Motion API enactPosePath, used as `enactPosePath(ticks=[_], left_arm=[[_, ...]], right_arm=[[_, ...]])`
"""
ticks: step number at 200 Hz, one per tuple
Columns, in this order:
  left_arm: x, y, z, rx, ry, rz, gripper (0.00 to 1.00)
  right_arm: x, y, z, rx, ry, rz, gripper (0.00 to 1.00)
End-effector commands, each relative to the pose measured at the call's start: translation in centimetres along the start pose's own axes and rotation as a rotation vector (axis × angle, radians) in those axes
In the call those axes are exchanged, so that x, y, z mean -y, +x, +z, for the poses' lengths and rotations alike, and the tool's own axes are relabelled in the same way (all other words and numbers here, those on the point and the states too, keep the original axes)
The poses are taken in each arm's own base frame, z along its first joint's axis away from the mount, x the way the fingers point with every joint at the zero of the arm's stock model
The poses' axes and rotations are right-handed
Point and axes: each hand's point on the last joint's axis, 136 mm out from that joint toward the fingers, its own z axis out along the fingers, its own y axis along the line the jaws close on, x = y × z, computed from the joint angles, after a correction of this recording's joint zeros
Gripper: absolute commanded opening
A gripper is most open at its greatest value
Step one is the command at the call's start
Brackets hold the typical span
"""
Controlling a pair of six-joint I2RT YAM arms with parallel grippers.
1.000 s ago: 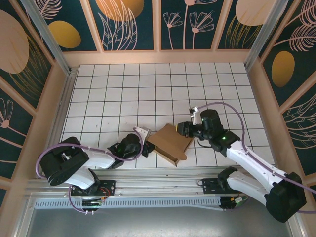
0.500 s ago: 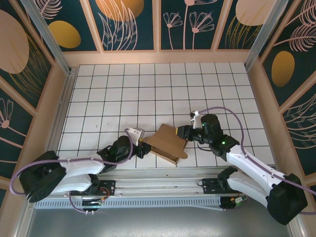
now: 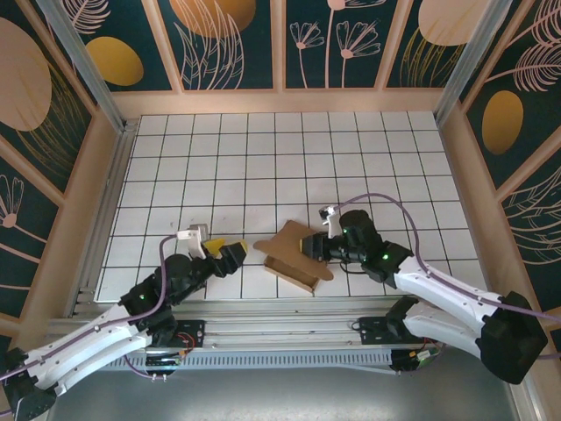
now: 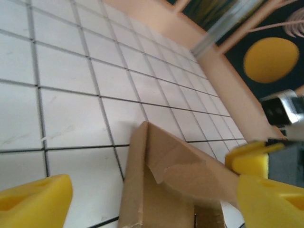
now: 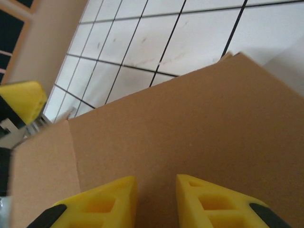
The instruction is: Fold the paper box
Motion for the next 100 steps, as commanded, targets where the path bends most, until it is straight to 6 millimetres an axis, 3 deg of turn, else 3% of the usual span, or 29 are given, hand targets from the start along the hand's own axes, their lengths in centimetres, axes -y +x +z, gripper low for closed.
enactPosePath(ticks=[1,25,44,84,100], left_arm=[[-2.2,0.9,0.2,-0.105,-0.205,-0.029,0.99],[-0.2,1.0,2.6,-0.212,-0.236,0.025,0.99],[1.4,0.9,4.9,-0.278,-0.180,0.050,0.99],[1.7,4.0,9.8,-0.470,-0.110,0.040,0.99],[2.1,4.8,10.9,-0.505,-0.081,0.046,0.91]], right_arm=[[2.5,2.3,1.0,-0.049,0.089,-0.014,0.28],[4.7,3.7,1.5,-0.091,0.166,-0.047,0.28],[5.1,3.6,1.7,-0.087,0.179,-0.068,0.28],[2.9,1.1,1.0,-0.027,0.137,-0.061,0.35],[2.0,-0.2,-0.1,0.030,0.117,-0.021,0.42]])
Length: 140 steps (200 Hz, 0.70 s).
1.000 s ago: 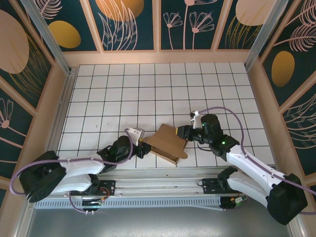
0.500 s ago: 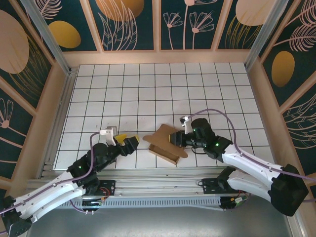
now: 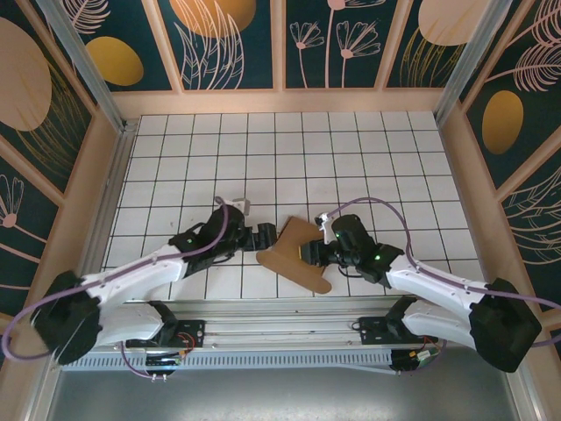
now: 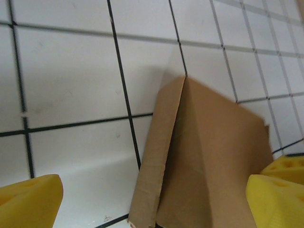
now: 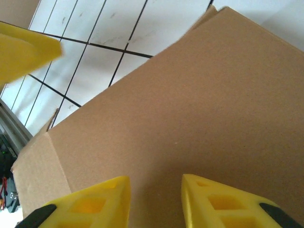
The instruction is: Fold the paper box
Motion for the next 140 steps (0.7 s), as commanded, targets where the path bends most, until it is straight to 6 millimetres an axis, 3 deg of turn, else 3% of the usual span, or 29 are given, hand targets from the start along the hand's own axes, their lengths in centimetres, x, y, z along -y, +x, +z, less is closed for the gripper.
enactPosePath(ticks=[1,29,51,71,116,140], left_arm=[[3.0,0.2,1.2,-0.071,0.129,0.055,0.90],[4.3,0.5,2.4,-0.109,0.190,0.068,0.73],[3.8,1.3,3.4,-0.150,0.176,0.073,0.50],[3.6,2.2,3.9,-0.181,0.182,0.064,0.33],[4.9,4.0,4.1,-0.260,0.295,0.018,0.21],[3.6,5.6,4.8,-0.304,0.261,0.005,0.21]], right_arm=[[-0.2,-1.7,-1.7,0.066,0.031,0.047,0.43],[2.9,-3.0,-4.8,0.182,0.204,0.226,0.51],[6.0,-1.9,-6.8,0.209,0.342,0.416,0.53],[7.1,-0.2,-7.3,0.170,0.393,0.512,0.57],[6.7,2.7,-5.3,0.067,0.325,0.646,0.59],[7.3,3.2,-4.3,0.086,0.305,0.665,0.56]])
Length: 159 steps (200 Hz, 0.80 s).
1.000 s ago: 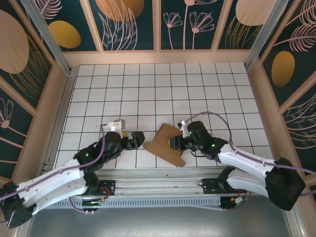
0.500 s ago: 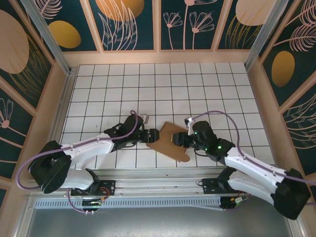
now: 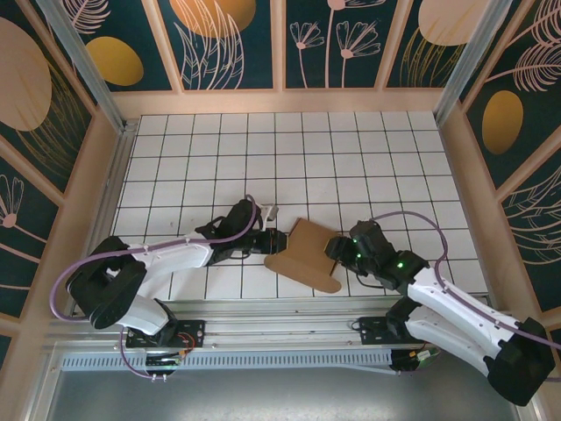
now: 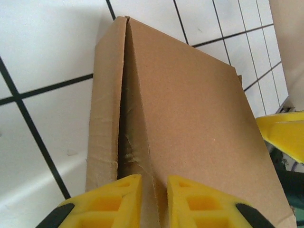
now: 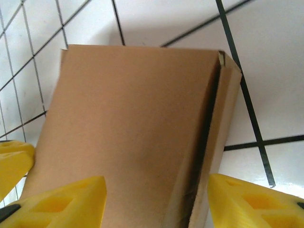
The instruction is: Fold the paper box
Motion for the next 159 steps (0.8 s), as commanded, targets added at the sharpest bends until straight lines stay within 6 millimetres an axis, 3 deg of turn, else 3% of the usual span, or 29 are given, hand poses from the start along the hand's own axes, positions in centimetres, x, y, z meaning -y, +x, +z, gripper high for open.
enactPosePath(ticks=[1,27,39,79,114,137,159], left_arm=[[-1.1,2.0,0.8,-0.070,0.008,-0.039,0.21],[-4.6,3.8,1.2,-0.094,-0.147,-0.033,0.26],[-5.6,4.0,0.9,-0.092,-0.208,-0.014,0.36],[-4.0,2.8,0.7,-0.047,-0.168,0.016,0.48],[-3.0,1.2,1.2,-0.018,-0.146,0.041,0.63],[-2.3,0.6,2.2,-0.031,-0.123,0.054,0.59],[-1.4,0.7,3.1,-0.041,-0.066,0.044,0.41]], right_arm=[[0.7,0.6,1.1,-0.011,-0.010,0.077,0.56],[3.6,0.4,2.1,0.035,0.094,0.033,0.52],[4.5,0.2,2.3,0.046,0.143,-0.010,0.52],[4.8,-0.2,3.1,0.066,0.146,-0.089,0.49],[2.3,-0.5,3.8,0.064,0.047,-0.155,0.43],[0.9,-0.9,4.1,0.082,-0.014,-0.189,0.41],[0.3,-1.5,4.7,0.105,-0.012,-0.258,0.36]])
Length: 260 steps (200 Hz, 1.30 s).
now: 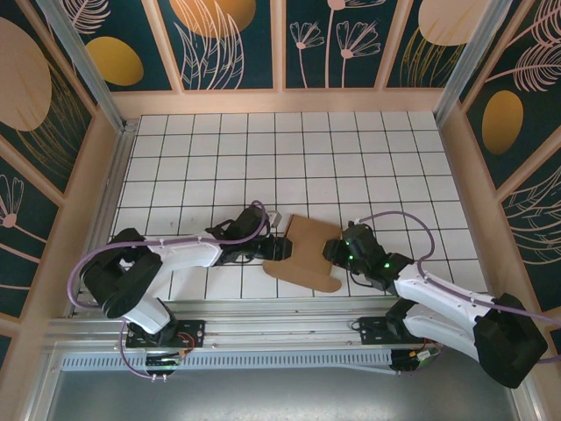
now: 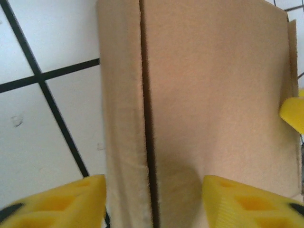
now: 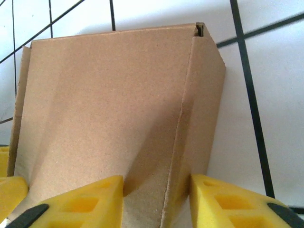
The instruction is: Fold the paper box
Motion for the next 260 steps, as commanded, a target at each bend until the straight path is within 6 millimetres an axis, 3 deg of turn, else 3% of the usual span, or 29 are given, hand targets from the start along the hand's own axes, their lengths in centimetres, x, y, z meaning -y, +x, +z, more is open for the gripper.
enactPosePath(ticks=[1,18,42,66,85,120,138,163,197,231,260], left_arm=[[1.4,-0.7,0.7,0.001,0.061,0.011,0.40],[2.7,-0.1,1.2,-0.015,0.120,0.018,0.32],[3.3,-0.2,0.9,0.000,0.125,0.028,0.32],[2.0,-2.4,-0.8,0.105,-0.006,0.046,0.53],[1.5,-4.7,-2.8,0.204,-0.091,0.055,0.63],[0.5,-7.5,-6.4,0.346,-0.134,-0.018,0.78],[-0.5,-8.2,-7.1,0.379,-0.119,-0.060,0.84],[-0.4,-8.7,-6.2,0.368,-0.074,-0.080,0.94],[0.3,-8.4,-4.3,0.318,-0.002,-0.113,0.96],[-0.3,-7.6,-3.0,0.279,-0.006,-0.112,0.97],[-0.2,-7.0,-2.4,0.251,0.015,-0.105,0.94]], right_arm=[[-0.2,-0.8,0.8,0.037,-0.003,-0.099,0.36],[-0.9,-1.3,1.5,0.047,-0.012,-0.151,0.35],[-2.1,-2.2,2.3,0.044,-0.040,-0.173,0.35],[-1.8,-3.5,2.4,0.070,-0.026,-0.164,0.35],[-0.8,-4.3,2.2,0.068,-0.011,-0.136,0.36],[-2.4,-5.3,0.2,0.074,-0.136,-0.094,0.59],[-2.9,-5.3,-0.4,0.086,-0.186,-0.066,0.58],[-2.2,-4.7,0.2,0.075,-0.183,-0.051,0.51],[0.6,-4.9,1.8,0.059,-0.046,-0.013,0.45],[0.4,-5.0,2.4,0.046,-0.048,-0.005,0.40],[-1.0,-5.9,1.5,0.057,-0.091,-0.006,0.44]])
